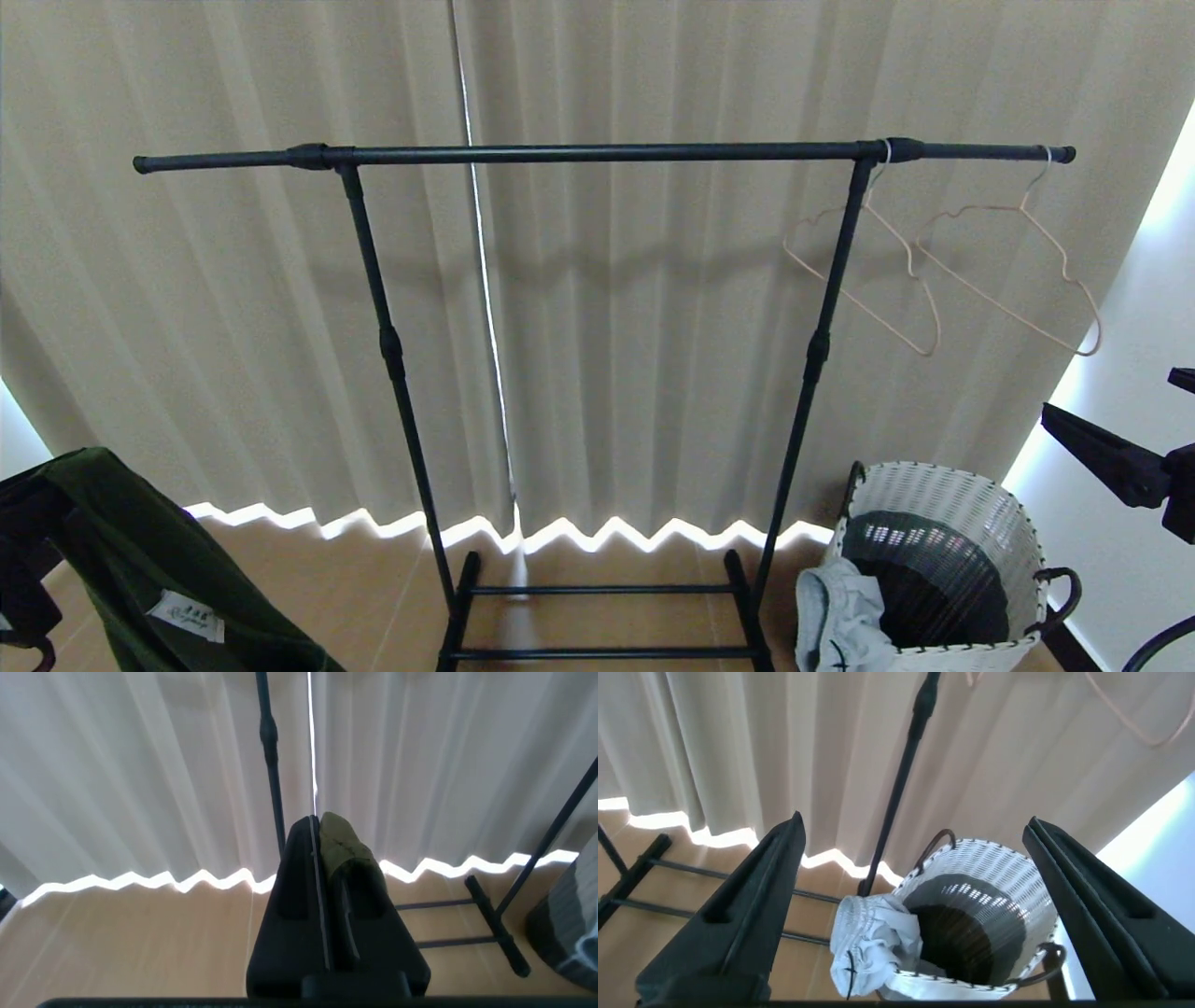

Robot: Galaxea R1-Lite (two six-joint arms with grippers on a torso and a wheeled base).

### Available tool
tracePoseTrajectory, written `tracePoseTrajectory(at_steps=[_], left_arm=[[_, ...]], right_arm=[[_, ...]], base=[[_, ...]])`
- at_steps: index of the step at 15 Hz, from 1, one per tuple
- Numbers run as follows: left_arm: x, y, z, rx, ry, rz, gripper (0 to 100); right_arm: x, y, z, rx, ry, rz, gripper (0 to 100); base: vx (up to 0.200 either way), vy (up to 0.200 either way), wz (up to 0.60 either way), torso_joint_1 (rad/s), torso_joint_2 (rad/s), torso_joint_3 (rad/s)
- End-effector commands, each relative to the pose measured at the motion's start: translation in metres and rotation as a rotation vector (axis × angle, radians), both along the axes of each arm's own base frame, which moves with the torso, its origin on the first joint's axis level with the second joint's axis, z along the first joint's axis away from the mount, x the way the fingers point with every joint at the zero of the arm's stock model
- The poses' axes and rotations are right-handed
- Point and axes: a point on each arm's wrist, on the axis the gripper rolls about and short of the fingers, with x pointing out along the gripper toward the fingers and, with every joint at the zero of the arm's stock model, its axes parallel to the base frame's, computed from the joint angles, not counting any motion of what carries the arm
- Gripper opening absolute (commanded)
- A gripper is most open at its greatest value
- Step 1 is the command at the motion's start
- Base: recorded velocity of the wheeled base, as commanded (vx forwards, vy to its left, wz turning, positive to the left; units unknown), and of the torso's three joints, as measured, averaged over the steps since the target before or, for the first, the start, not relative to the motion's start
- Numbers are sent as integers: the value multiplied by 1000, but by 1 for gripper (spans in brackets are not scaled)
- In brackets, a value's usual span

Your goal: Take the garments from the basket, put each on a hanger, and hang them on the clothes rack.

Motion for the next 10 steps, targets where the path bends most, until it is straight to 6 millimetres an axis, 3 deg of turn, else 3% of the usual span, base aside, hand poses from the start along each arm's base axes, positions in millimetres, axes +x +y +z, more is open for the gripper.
tracePoseTrajectory(at_steps=[1, 7, 10], left_arm=[[-1, 0, 1, -2, -7, -2, 0], [-3, 0, 2, -7, -17, -2, 0], [-5, 1, 1, -10, -20, -4, 0]], right_arm=[[-2, 0, 1, 1, -9, 1, 100], [-5, -1, -2, -2, -3, 2, 100], [-5, -1, -3, -1, 3, 2, 100]], base=[[0, 0, 0, 203, -481, -286], [0, 0, 0, 216, -498, -289], [0, 0, 0, 77, -158, -98]])
